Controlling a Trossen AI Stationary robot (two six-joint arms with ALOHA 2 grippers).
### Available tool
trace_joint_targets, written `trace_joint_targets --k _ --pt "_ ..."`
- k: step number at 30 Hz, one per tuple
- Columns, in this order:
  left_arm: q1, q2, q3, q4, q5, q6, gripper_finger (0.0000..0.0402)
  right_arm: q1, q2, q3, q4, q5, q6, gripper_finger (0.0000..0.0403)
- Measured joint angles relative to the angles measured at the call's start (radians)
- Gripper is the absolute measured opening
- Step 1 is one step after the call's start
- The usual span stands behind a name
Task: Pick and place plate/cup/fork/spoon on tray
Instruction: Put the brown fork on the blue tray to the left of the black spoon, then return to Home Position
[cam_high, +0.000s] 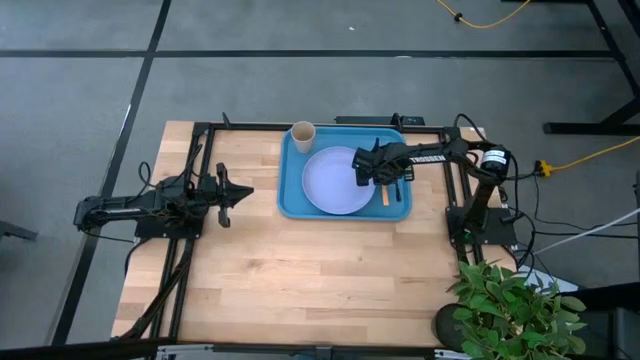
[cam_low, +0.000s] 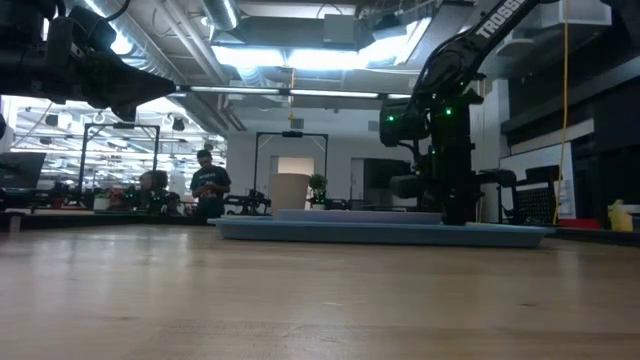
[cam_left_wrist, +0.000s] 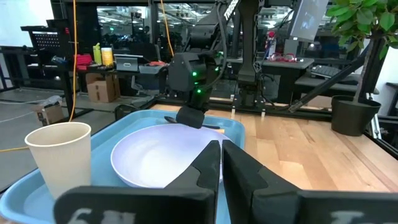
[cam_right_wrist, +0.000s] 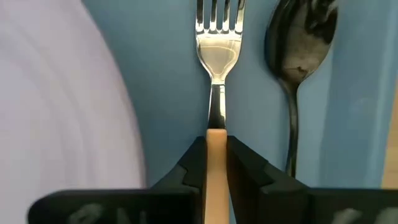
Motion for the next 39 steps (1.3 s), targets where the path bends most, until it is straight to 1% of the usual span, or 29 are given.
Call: trace_joint_targets --k 12,23,25,32,39 --pt "0.0 0.0 0.0 0.0 0.0 0.0 0.0029 0.0 0.0 0.0 -0.012 0.011 0.0 0.0041" --pt "0.0 0.0 0.0 0.0 0.0 0.0 0.0026 0.0 0.0 0.0 -0.04 0.024 -0.001 0.0044" --pt "0.0 0.0 0.0 0.0 0.0 0.0 0.0024 0.0 0.0 0.0 -0.04 0.031 -0.005 0.0052" --pt "0.0 0.0 0.0 0.0 0.0 0.0 0.0015 0.0 0.0 0.0 -0.042 0.013 -0.023 0.0107" --pt "0.0 0.0 0.0 0.0 0.0 0.0 0.0007 0.0 0.0 0.007 -0.053 0.01 -0.023 0.0116"
